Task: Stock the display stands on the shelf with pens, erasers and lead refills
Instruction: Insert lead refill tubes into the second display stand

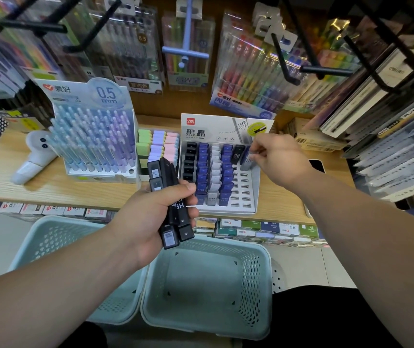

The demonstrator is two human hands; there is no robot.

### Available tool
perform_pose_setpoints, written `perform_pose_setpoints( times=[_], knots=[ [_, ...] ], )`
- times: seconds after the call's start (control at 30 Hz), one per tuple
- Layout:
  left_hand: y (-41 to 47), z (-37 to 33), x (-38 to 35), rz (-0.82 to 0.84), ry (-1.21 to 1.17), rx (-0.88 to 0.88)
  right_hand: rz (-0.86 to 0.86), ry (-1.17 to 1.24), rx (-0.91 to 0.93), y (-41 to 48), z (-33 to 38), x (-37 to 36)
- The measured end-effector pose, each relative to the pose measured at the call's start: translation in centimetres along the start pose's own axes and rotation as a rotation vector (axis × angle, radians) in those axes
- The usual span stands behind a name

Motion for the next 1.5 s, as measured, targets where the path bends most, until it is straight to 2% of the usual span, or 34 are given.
perform_pose_setpoints(
  times=[0.13,0.27,0.37,0.47,0.5,0.57,0.63,0.7,0.8,0.9,1.1,1.17,1.33,1.4,1.5],
  knots=[
    [0.0,0.0,0.0,0.008,0.001,-0.005,-0.012,-0.097,0.002,0.5,0.3,0.2],
    [-0.2,0.0,-0.2,0.021,-0.004,-0.005,0.089,-0.244,0.002,0.1,0.2,-0.5],
    [-0.4,-0.1,-0.5,0.077,-0.032,0.009,0.011,-0.228,0.014,0.0,1.1,0.2],
    [-0.8,-0.1,-1.0,0.135,-0.044,0.025,-0.073,-0.002,0.018,0.0,4.3,1.6],
    [-0.9,-0.1,-1.1,0.146,-0.043,0.026,-0.024,0.145,-0.003,-0.2,5.7,1.9],
    [-1.2,-0.1,-1.4,0.165,-0.027,0.02,0.234,0.502,-0.082,-1.3,8.8,1.9],
    [-1.4,-0.2,-1.8,0.197,0.003,0.005,0.463,0.72,-0.123,-2.6,11.2,1.5],
    [-1.6,-0.1,-1.9,0.228,0.046,-0.015,0.489,0.824,-0.08,-3.2,12.4,1.0],
    [-1.8,0.0,-1.8,0.265,0.112,-0.014,0.434,0.835,-0.054,-3.2,12.8,0.7],
    [-1.8,0.2,-1.6,0.27,0.136,-0.013,0.452,0.872,-0.118,-3.0,12.5,1.1],
    [-1.4,-0.5,-1.2,0.158,0.01,-0.018,0.337,0.968,-0.292,-1.9,10.1,2.3],
    [-1.2,-0.7,-1.0,0.116,-0.026,-0.022,0.413,0.951,-0.308,-1.8,9.2,2.5],
    [-0.5,-0.9,-0.5,0.032,-0.037,-0.049,0.843,0.755,-0.095,-3.8,10.2,2.0],
    [-0.4,-0.8,-0.6,0.028,-0.037,-0.052,0.876,0.716,-0.025,-4.4,11.3,1.5],
    [-0.3,-0.6,-0.7,0.03,-0.051,-0.029,0.769,0.714,0.003,-4.0,11.8,1.5]
  ],
)
Point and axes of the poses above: each hand's wrist, its own y-axis towards the middle knuckle, its own x-axis out of the back of the hand, z = x × y, the point moved 5 cm from there along y, towards the middle knuckle, and after that the axes turned 8 degrees about -z, right-handed, at the moved point
